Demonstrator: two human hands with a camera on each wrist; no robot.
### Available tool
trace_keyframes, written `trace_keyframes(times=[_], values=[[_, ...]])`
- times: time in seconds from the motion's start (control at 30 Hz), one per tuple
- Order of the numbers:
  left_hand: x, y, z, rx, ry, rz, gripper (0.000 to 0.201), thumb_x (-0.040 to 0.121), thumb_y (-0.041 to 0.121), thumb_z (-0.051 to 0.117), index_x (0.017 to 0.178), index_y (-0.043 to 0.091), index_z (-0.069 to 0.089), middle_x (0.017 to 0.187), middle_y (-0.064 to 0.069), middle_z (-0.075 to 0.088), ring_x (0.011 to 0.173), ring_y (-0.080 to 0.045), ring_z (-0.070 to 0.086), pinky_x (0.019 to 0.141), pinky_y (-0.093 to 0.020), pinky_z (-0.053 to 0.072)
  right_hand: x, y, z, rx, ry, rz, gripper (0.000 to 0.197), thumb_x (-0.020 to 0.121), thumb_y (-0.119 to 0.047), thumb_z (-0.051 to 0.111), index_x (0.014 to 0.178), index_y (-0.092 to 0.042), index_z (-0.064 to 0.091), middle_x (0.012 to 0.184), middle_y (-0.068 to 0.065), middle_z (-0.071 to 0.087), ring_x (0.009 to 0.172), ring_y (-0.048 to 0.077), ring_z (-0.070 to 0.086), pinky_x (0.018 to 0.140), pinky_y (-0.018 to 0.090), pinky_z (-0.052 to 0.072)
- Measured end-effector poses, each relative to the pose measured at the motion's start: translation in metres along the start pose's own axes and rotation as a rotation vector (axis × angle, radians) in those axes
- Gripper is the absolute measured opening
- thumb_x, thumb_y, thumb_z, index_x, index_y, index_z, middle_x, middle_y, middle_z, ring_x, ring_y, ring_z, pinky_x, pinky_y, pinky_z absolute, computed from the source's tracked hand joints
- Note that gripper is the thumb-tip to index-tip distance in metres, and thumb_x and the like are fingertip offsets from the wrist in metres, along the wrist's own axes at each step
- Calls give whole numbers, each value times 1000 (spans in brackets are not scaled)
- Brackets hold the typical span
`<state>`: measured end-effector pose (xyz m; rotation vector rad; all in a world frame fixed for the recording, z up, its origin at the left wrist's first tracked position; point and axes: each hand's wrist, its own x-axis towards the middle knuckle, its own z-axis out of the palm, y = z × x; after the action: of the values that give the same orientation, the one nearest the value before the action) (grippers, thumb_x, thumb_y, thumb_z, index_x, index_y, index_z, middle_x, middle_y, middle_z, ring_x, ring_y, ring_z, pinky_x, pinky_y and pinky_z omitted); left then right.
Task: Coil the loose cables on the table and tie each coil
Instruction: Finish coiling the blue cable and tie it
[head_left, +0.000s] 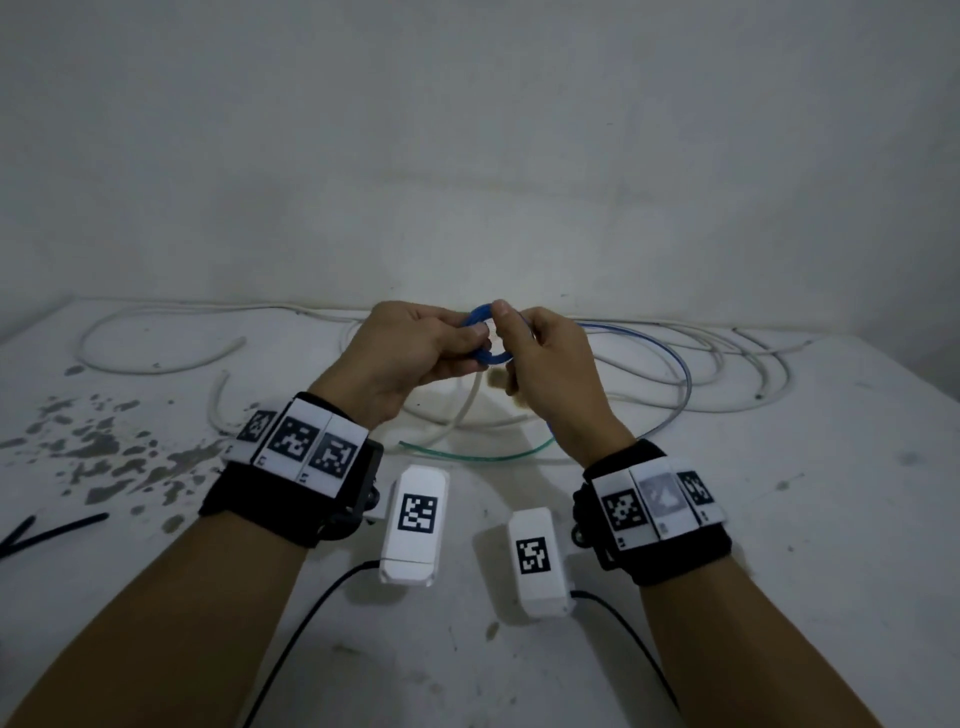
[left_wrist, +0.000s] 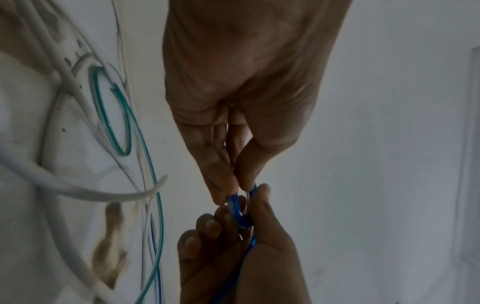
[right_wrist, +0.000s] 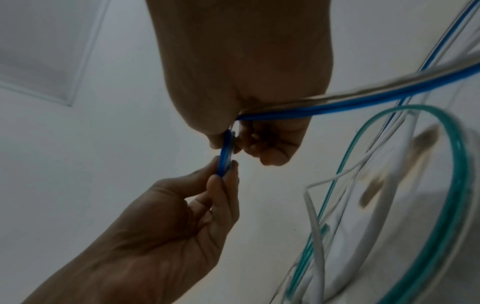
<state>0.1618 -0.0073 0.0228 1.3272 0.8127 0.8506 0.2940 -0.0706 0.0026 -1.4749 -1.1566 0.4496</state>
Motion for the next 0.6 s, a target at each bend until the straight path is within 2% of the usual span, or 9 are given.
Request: trace_keyframes(times=[0.07,0.13,0.17,0.23,0.3,0.37,0.47,0.53,0.6], values=[[1,-2,1,-79,20,15,15,84,3,73,98,-3,72,84,-12,75,78,-20,74,67,-20,57,0,3,4,53,80,-26,30,97,-40,59,84,-13,65,69,4,60,64,22,59,55,34,48],[1,-3,5,-144,34,32,13,86,1,71,97,-3,72,84,-12,75,76,-19,74,67,-19,57,-2,2,4,184,139,-65,15,97,-29,63,100,-16,68,76,12,64,66,22,61,54,26,50],[1,-3,6,-173,46,38,11,86,1,70,96,-2,72,84,-11,75,76,-19,74,66,-19,57,-3,0,4,236,150,-77,15,97,-24,63,109,-17,67,78,13,65,66,20,60,54,24,51],[2,-3,8,-213,60,52,11,86,2,70,96,-1,72,85,-11,75,78,-18,74,67,-18,56,-4,-1,5,320,140,-87,22,99,-20,59,120,-17,67,78,6,66,66,15,60,56,23,53],[2,-3,9,-240,40,63,12,86,4,70,98,-1,72,86,-10,75,81,-19,74,69,-18,56,-4,-3,5,384,132,-64,23,101,-19,55,119,-14,69,77,3,65,64,14,58,59,29,55],[2,-4,12,-262,12,67,12,87,5,69,98,-1,72,84,-9,75,80,-18,73,70,-18,56,-1,-5,3,447,127,3,21,101,-18,55,113,-13,72,77,6,63,60,16,56,60,35,53],[2,-6,15,-286,11,74,13,88,5,69,99,-2,72,88,-11,75,82,-18,73,73,-19,57,1,-5,-3,545,151,97,18,98,-18,61,100,-7,75,76,8,66,58,15,56,58,34,51],[2,-7,17,-311,1,74,17,89,6,68,103,-3,71,95,-13,76,87,-20,74,76,-20,57,1,-4,-3,573,191,104,20,95,-22,66,98,-5,75,76,9,70,58,13,59,58,32,54],[1,-9,18,-343,-11,71,18,89,7,67,104,-2,71,96,-12,76,89,-18,74,77,-20,57,-1,-3,1,575,206,96,22,94,-27,67,100,-8,76,81,8,74,64,14,65,65,37,55]])
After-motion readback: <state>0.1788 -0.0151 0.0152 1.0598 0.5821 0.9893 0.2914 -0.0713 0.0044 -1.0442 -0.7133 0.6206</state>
